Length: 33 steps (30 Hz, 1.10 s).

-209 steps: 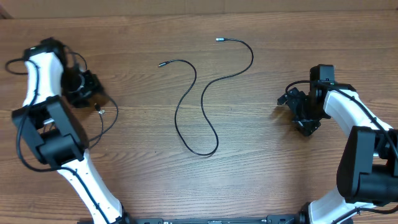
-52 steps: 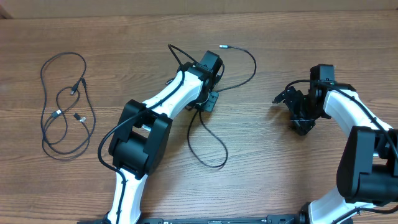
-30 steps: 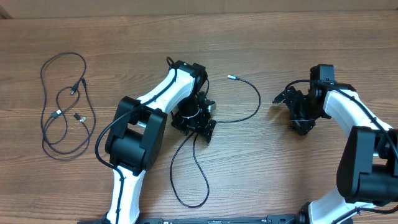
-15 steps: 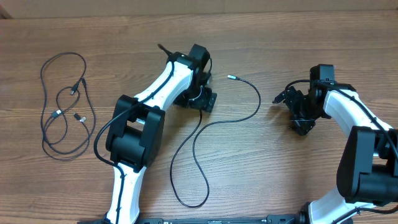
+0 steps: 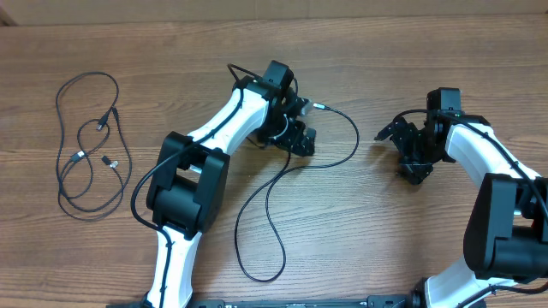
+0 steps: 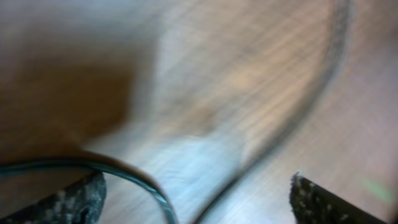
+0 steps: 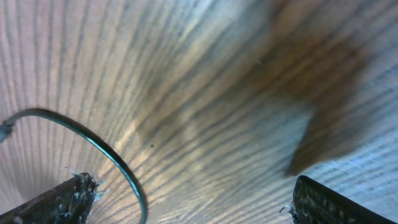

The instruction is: Untangle cables

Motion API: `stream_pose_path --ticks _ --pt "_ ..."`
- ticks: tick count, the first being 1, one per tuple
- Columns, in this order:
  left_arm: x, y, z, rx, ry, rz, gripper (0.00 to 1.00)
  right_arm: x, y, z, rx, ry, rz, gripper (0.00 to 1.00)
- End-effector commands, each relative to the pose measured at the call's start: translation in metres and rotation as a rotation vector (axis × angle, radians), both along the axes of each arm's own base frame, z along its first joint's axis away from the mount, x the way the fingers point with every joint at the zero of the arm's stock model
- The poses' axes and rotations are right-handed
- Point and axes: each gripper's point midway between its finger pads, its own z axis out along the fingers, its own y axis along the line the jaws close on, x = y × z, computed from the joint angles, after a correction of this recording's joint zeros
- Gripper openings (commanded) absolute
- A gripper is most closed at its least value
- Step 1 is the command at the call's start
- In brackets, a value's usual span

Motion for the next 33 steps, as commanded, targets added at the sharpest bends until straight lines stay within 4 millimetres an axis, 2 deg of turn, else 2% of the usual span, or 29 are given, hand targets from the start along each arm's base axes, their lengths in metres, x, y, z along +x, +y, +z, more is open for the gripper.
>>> stream_pose_path --ticks 1,11,17,20,23,24,27,28,33 --pt "-0.058 -0.021 -0.027 -0.178 0.133 -0.229 1.0 0.002 0.008 -0.001 0.015 -0.014 0.02 1.0" --pt "-0.092 -0.026 -0.034 -0.167 0.192 -0.304 1.0 0.009 0.034 0.001 0.012 -0.055 0.094 1.0" --pt "-0.092 -0.019 -0.042 -0.055 0.176 -0.297 0.88 0.008 0.035 0.001 0.012 -0.054 0.098 1.0" --pt "-0.085 -0.015 -0.035 -0.013 0.139 -0.3 0.78 0.008 0.035 0.001 0.012 -0.054 0.098 1.0" --pt "-0.076 -0.013 -0.019 0.01 0.089 -0.303 0.64 0.008 0.035 0.001 0.012 -0.054 0.098 1.0" --pt "-0.074 -0.013 -0.013 0.01 0.074 -0.303 0.58 0.008 0.035 0.001 0.012 -0.054 0.098 1.0" --pt "-0.072 -0.015 0.004 -0.006 0.046 -0.303 0.26 0.008 0.035 0.001 0.012 -0.054 0.097 1.0" --pt "-0.075 -0.016 0.011 -0.018 0.051 -0.305 0.18 0.008 0.035 0.001 0.012 -0.054 0.098 1.0" --pt "-0.098 -0.015 0.012 -0.019 0.101 -0.384 0.2 0.008 0.035 0.001 0.012 -0.054 0.098 1.0"
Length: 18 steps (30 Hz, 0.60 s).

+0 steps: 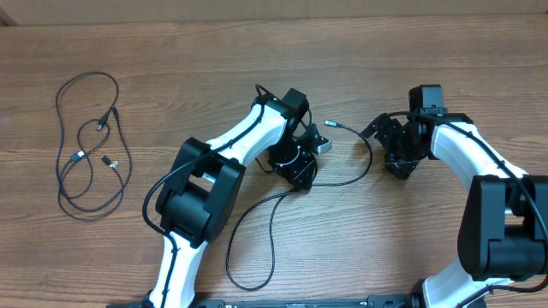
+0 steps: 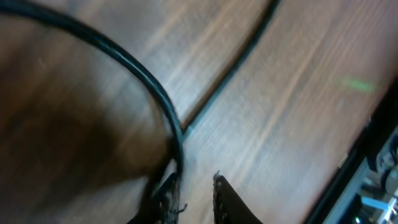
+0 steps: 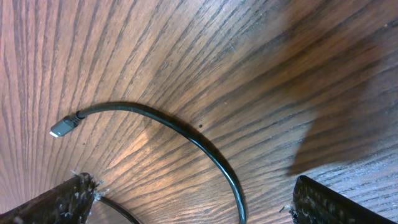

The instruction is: Untangle cables

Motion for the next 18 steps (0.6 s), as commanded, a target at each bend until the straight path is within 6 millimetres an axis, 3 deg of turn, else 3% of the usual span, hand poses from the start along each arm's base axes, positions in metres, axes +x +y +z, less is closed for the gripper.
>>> stream_pose_path --ticks 1,5,10,18 --pt "-0.014 -0.003 0.015 -0.022 -0.034 -0.097 0.19 -0.002 0.001 -0.002 0.005 0.005 0.004 1.0" --pt "-0.024 -0.007 0.014 -0.02 -0.025 -0.139 0.19 -0.002 0.001 -0.002 0.005 0.005 0.004 1.0" --pt "-0.031 -0.013 0.014 -0.02 -0.031 -0.166 0.48 -0.002 0.001 -0.002 0.005 0.005 0.004 1.0" --pt "-0.025 -0.001 0.025 0.04 -0.025 -0.154 0.49 -0.002 0.001 -0.002 0.005 0.003 0.004 1.0"
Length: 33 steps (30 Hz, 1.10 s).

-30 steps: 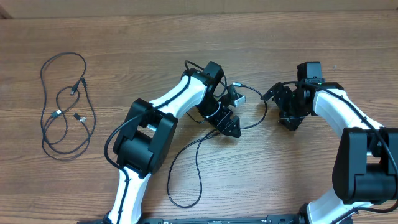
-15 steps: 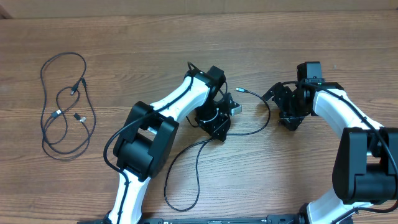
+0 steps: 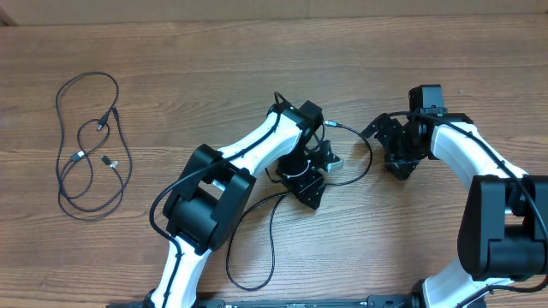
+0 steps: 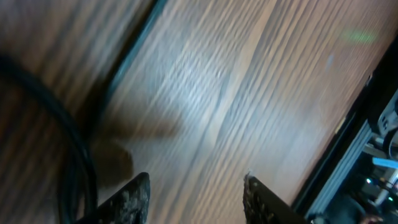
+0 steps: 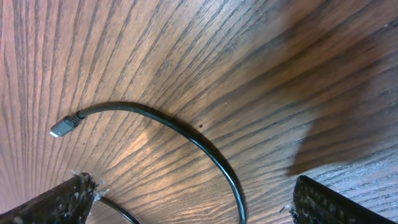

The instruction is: Untangle cables

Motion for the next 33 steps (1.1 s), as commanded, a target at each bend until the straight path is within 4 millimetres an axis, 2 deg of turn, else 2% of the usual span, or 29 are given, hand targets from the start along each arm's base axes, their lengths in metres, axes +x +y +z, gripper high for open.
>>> stream_pose_path --ticks 1,7,17,28,33 --pt "0.016 0.004 0.023 0.0 -0.065 -0.005 0.48 -0.001 0.001 -0.002 0.005 0.001 0.004 1.0" --pt "0.025 0.01 0.035 0.013 -0.092 -0.024 0.5 -0.001 0.001 -0.002 0.005 0.001 0.004 1.0" --pt "0.036 0.014 0.032 0.001 -0.131 -0.03 0.5 -0.001 0.001 -0.002 0.005 0.001 0.004 1.0" --pt "0.022 0.014 0.0 0.004 -0.124 -0.047 0.44 -0.001 0.001 -0.002 0.005 0.001 0.004 1.0" --pt "0.013 0.011 0.003 -0.029 -0.077 -0.042 0.36 -0.001 0.001 -0.002 0.005 0.001 0.004 1.0"
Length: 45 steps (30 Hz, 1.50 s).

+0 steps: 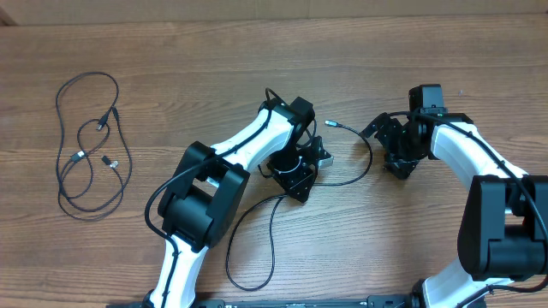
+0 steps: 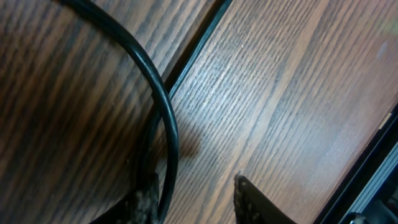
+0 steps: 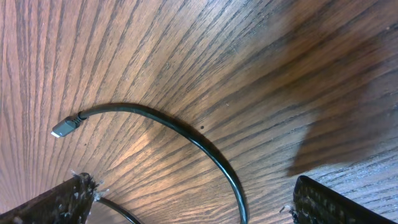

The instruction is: Untangle cables

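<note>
A long black cable runs from its silver plug in an arc past my right gripper, back under my left gripper, and down into a loop near the front edge. My left gripper stands open low over the wood. In the left wrist view the cable drops between its fingers, against the left finger. My right gripper is wide open over the cable's arc. The right wrist view shows the plug and the cable passing between the fingers.
A second bundle of thin black cables lies looped and crossed on itself at the far left of the wooden table. Its small plugs sit inside the loops. A cardboard edge runs along the back.
My left gripper has shifted a little left and back. The cable, which lay outside its left finger, now lies between the fingers. The right arm and the plug have not moved.
At first my left gripper was farther back by the plug, and my right gripper stood right of the cable. Then the cable lay farther right, the left fingers nearly closed around it and the right gripper over its arc. The left fingers then stood apart, as now.
</note>
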Motion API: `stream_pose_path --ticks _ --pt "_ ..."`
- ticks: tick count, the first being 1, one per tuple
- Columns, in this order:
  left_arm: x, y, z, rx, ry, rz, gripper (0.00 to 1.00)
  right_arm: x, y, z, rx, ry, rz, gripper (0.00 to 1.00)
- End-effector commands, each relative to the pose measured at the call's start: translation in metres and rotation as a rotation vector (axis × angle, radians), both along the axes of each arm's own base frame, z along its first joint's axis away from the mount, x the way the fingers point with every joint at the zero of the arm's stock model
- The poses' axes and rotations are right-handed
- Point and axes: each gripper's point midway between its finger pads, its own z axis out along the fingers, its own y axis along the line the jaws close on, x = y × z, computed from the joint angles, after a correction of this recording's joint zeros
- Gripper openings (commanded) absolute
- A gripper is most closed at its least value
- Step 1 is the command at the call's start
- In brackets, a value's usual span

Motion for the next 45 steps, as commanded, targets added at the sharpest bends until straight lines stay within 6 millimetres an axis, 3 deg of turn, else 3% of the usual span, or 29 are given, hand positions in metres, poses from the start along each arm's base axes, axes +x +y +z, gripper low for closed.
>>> stream_pose_path --ticks 1,7,21,25,27,33,34,38,41,45 --pt "-0.007 -0.008 0.013 -0.059 0.007 -0.023 0.34 -0.002 0.001 -0.002 0.005 0.005 0.003 1.0" --pt "-0.011 -0.014 0.017 -0.106 0.028 -0.033 0.15 -0.002 0.001 -0.002 0.005 0.005 0.004 1.0" --pt "-0.023 -0.018 0.013 -0.096 0.042 -0.057 0.18 -0.002 0.001 -0.002 0.005 0.005 0.004 1.0" --pt "-0.023 -0.022 0.016 -0.051 0.065 0.03 0.31 -0.002 0.001 -0.002 0.005 0.006 0.004 1.0" --pt "-0.019 -0.024 0.023 -0.055 0.055 0.057 0.33 -0.002 0.001 -0.002 0.005 0.005 0.003 1.0" --pt "-0.001 -0.03 0.071 -0.114 -0.088 0.07 0.38 -0.002 0.001 -0.002 0.005 0.005 0.004 1.0" --pt "0.005 -0.026 0.083 -0.102 -0.142 0.085 0.39 -0.002 0.001 -0.002 0.005 0.006 0.004 1.0" --pt "0.015 -0.005 0.101 -0.006 -0.254 0.14 0.45 -0.002 0.001 -0.002 0.005 0.005 0.004 1.0" --pt "0.011 0.019 0.097 0.129 -0.254 0.193 0.58 -0.002 0.001 -0.002 0.005 0.005 0.004 1.0" --pt "-0.004 0.036 0.086 0.231 -0.187 0.232 0.68 -0.002 0.001 -0.002 0.005 0.006 0.004 1.0"
